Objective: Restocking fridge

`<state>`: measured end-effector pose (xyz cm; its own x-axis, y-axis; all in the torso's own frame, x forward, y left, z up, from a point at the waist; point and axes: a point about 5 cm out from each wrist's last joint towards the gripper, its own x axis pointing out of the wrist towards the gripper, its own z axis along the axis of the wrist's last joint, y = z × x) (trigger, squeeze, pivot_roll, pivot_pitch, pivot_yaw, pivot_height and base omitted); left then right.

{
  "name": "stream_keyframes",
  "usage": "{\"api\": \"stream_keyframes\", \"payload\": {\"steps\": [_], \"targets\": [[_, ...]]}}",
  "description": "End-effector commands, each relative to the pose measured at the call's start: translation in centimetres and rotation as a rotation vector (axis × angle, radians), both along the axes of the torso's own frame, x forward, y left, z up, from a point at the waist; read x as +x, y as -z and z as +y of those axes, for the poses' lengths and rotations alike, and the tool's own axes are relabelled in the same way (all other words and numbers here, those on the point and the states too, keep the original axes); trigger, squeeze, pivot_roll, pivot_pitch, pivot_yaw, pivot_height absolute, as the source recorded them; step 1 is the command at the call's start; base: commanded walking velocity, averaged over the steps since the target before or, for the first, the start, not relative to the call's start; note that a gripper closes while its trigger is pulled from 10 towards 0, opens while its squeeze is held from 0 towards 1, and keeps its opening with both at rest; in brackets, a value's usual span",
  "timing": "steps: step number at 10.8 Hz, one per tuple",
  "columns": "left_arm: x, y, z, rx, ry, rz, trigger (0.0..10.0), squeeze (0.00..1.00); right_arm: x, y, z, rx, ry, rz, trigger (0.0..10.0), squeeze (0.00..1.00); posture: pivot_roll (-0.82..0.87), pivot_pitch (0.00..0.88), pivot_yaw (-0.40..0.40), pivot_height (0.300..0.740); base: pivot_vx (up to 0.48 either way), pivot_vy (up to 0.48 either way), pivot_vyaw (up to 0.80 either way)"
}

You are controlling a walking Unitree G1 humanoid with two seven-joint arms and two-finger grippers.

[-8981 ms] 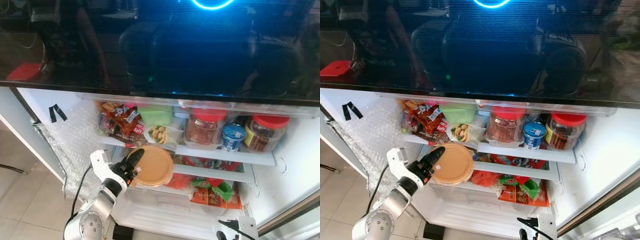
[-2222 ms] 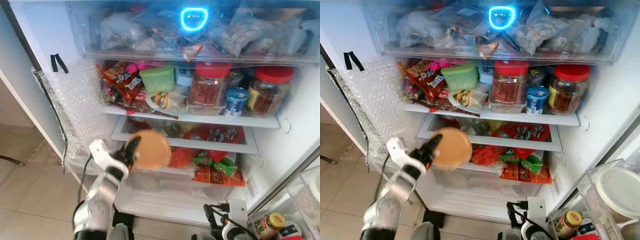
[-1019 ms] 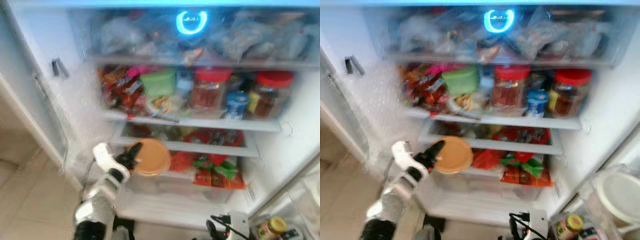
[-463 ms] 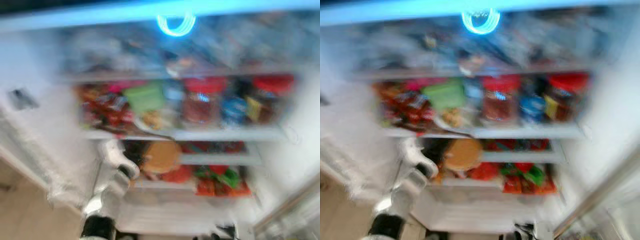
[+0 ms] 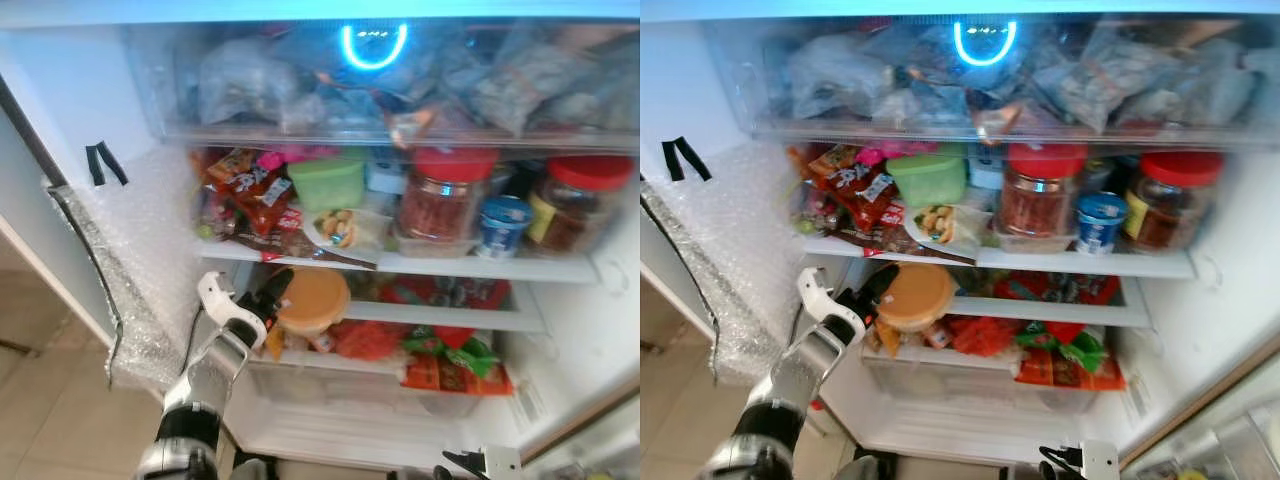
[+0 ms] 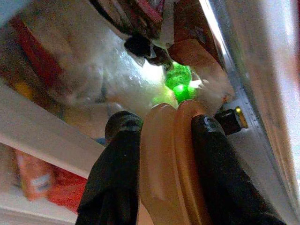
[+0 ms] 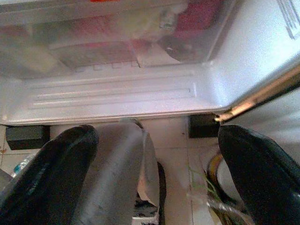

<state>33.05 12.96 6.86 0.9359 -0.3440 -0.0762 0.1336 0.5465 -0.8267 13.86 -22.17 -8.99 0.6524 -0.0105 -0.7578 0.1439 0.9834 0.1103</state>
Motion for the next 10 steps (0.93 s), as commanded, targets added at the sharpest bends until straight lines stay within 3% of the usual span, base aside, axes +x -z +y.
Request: {"api": "stream_keyframes", "payload": {"steps": [1,5,7,10], "targets": [[0.2,0.1,0.0,-0.007,0.02,-0.001,10.0,0.0,-0.2,0.0,-0.1,-0.001,0.0,-0.002,10.0,0.0,-0.15,0.027,0.035,0.65,0.0,0.0,0.0],[1.2,-0.1,-1.7,0.134,0.086,-0.008,10.0,0.0,-1.0,0.2,-0.2,-0.006,0.032,-0.017,10.0,0.0,-0.19,0.075,0.059,0.65,0.0,0.0,0.0],[2.3,-1.0,-2.1,0.202,0.053,-0.035,10.0,0.0,-1.3,0.2,-0.1,-0.003,0.026,-0.024,10.0,0.0,-0.19,0.097,0.061,0.65,0.0,0.0,0.0],[3.4,-2.0,-2.1,0.212,-0.053,-0.029,10.0,0.0,-1.6,0.2,-0.1,-0.01,0.025,-0.033,10.0,0.0,-0.22,0.119,0.061,0.65,0.0,0.0,0.0]]}}
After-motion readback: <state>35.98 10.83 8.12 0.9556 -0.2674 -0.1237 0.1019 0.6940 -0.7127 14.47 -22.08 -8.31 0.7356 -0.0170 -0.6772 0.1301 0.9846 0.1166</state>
